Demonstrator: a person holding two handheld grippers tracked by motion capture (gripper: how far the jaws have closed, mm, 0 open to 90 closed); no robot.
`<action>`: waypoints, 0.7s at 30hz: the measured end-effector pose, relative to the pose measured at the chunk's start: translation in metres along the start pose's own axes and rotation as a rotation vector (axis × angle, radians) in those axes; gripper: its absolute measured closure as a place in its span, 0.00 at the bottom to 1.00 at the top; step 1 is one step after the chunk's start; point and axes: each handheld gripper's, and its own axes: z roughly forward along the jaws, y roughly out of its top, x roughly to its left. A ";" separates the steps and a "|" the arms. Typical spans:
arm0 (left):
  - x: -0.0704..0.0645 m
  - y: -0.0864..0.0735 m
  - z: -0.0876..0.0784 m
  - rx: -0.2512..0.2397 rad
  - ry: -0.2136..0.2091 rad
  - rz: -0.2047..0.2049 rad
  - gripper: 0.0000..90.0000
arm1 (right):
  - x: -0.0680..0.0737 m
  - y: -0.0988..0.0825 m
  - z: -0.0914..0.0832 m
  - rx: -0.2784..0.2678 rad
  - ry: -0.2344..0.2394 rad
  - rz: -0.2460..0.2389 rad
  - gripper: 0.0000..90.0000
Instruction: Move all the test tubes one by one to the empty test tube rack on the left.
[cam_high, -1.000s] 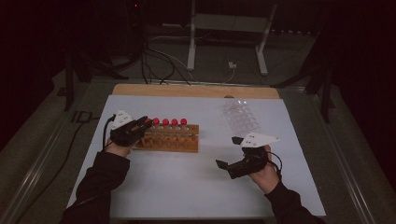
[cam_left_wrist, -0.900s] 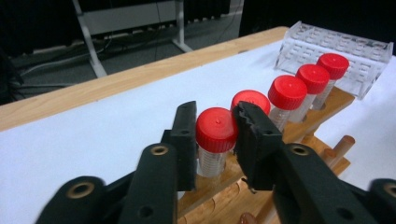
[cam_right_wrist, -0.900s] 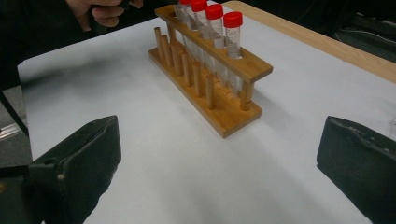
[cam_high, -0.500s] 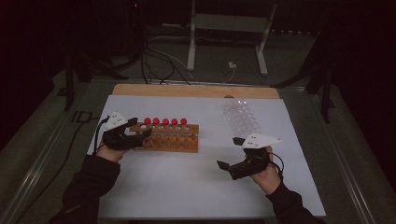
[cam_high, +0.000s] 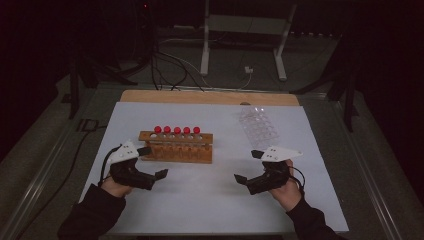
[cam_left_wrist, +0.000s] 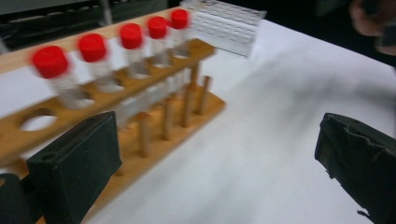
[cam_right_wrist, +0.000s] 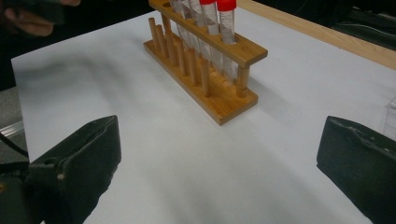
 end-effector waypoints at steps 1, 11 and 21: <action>-0.003 -0.002 0.001 0.004 -0.009 0.008 0.01 | 0.000 -0.001 0.000 0.001 -0.002 0.004 0.00; -0.019 -0.022 0.008 0.034 -0.073 0.031 0.01 | -0.001 -0.014 0.003 0.016 -0.004 0.004 0.00; -0.024 -0.047 0.005 0.035 -0.082 0.043 0.01 | -0.003 -0.033 0.000 0.024 -0.009 -0.006 0.00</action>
